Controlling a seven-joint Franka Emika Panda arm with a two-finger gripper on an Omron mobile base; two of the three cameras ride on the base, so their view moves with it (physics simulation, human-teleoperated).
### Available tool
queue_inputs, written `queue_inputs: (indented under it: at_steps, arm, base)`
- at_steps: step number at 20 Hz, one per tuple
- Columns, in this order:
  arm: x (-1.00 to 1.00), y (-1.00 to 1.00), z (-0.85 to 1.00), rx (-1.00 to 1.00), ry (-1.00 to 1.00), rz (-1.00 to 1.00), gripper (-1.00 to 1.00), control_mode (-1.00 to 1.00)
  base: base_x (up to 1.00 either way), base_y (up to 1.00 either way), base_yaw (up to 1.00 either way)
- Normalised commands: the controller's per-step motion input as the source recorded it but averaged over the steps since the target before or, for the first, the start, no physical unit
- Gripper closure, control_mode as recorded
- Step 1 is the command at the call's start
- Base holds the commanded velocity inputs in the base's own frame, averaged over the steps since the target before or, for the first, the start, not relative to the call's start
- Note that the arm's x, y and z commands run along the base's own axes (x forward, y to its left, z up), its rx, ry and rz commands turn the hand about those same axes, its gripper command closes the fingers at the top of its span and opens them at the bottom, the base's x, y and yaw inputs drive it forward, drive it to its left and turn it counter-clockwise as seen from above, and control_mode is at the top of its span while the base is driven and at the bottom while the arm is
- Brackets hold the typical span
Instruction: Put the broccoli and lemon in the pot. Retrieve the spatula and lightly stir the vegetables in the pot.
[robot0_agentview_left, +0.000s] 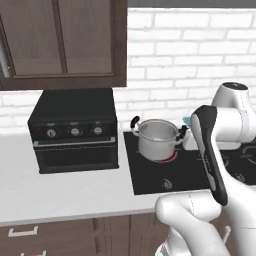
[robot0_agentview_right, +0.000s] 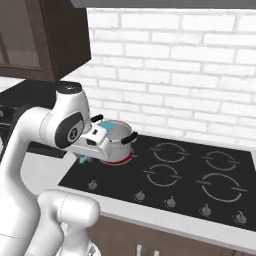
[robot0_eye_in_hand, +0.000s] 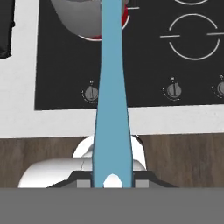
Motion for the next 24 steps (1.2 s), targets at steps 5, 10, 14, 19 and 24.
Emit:
queue_inputs:
  at_steps: [5, 10, 14, 19, 24]
  arm:
    - [0.01, 0.05, 0.99, 0.04, -0.04, -0.04, 1.00, -1.00]
    - [0.01, 0.08, 0.97, 0.27, 0.05, -0.18, 1.00, -1.00]
    - [0.23, 0.01, 0.49, 0.51, 0.26, -0.31, 1.00, -1.00]
    - [0.27, 0.11, 0.04, 0.55, 0.36, -0.37, 1.00, -1.00]
    - [0.36, 0.26, 0.00, 0.52, 0.40, -0.38, 1.00, -1.00]
  base:
    - [0.00, 0.00, 0.00]
    - [0.00, 0.00, 0.00]
    - [0.00, 0.00, 0.00]
    - [0.00, 0.00, 0.00]
    - [0.00, 0.00, 0.00]
